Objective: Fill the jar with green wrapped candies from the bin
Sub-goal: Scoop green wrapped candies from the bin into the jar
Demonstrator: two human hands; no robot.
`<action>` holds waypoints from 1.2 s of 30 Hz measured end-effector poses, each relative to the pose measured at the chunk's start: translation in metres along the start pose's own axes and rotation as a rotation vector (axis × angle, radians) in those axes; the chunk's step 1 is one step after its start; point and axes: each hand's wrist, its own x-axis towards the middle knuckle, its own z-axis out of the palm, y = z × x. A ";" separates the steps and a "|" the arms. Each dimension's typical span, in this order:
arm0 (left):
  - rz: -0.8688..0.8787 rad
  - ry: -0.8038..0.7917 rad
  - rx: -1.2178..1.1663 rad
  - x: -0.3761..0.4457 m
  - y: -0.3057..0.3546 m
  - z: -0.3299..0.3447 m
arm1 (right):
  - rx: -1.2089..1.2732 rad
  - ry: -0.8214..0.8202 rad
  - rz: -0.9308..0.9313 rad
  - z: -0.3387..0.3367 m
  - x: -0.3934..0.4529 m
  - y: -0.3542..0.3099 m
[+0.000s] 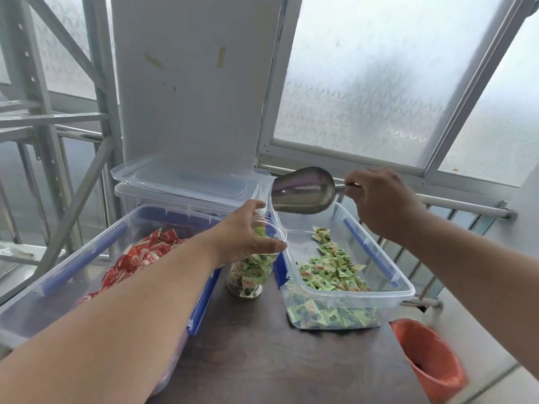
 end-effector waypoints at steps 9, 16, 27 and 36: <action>0.015 -0.008 0.002 0.001 0.000 0.000 | -0.019 -0.538 0.529 0.060 -0.045 0.015; 0.026 -0.008 0.000 0.001 0.000 0.001 | 0.015 -0.558 0.589 0.067 -0.045 0.015; 0.020 -0.017 0.025 0.000 0.003 0.001 | -0.090 -0.424 0.505 0.079 -0.001 0.025; 0.008 -0.004 0.027 0.004 0.000 0.001 | 0.040 -0.628 0.578 0.129 -0.024 0.030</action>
